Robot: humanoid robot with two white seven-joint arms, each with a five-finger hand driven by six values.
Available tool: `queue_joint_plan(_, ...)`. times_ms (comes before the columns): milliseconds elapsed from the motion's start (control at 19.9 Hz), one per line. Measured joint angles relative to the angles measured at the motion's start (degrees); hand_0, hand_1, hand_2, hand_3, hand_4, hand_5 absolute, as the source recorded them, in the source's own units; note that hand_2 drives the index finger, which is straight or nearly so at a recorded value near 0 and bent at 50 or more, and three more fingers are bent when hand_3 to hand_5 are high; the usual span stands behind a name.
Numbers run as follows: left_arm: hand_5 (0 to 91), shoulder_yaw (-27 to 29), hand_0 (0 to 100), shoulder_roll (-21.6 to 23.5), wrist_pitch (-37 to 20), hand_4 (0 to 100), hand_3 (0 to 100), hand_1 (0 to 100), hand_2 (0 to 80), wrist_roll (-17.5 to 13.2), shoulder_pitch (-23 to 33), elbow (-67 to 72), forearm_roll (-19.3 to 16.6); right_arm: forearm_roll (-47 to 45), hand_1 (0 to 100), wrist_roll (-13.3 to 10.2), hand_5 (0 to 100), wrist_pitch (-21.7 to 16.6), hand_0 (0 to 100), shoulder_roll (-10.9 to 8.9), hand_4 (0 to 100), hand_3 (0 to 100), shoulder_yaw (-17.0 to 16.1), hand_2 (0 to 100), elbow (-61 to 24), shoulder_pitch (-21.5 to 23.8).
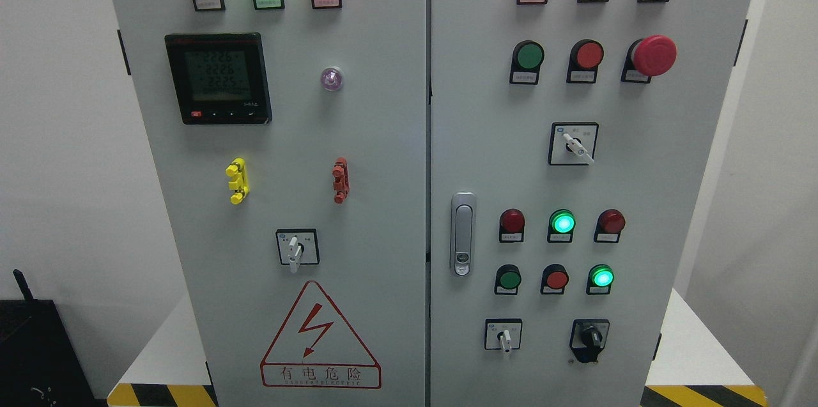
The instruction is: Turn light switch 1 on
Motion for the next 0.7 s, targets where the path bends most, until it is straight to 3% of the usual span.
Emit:
queue_joint_plan(401,87.5,-4.26,0,-1.67,4.23,90,84,70,45.3,8.30,-4.81,-1.60,-0.26,0.00,0,0.00,0,0.00,31,0.00,0,0,0.00,0,0.00,0.00)
queue_joint_plan(702,87.3,-6.88,0,-2.44,7.51,89,83,69,45.4,11.01,-7.87,-2.01,-0.45,0.00,0,0.00,0,0.00,31,0.00,0,0,0.00,0,0.00,0.00)
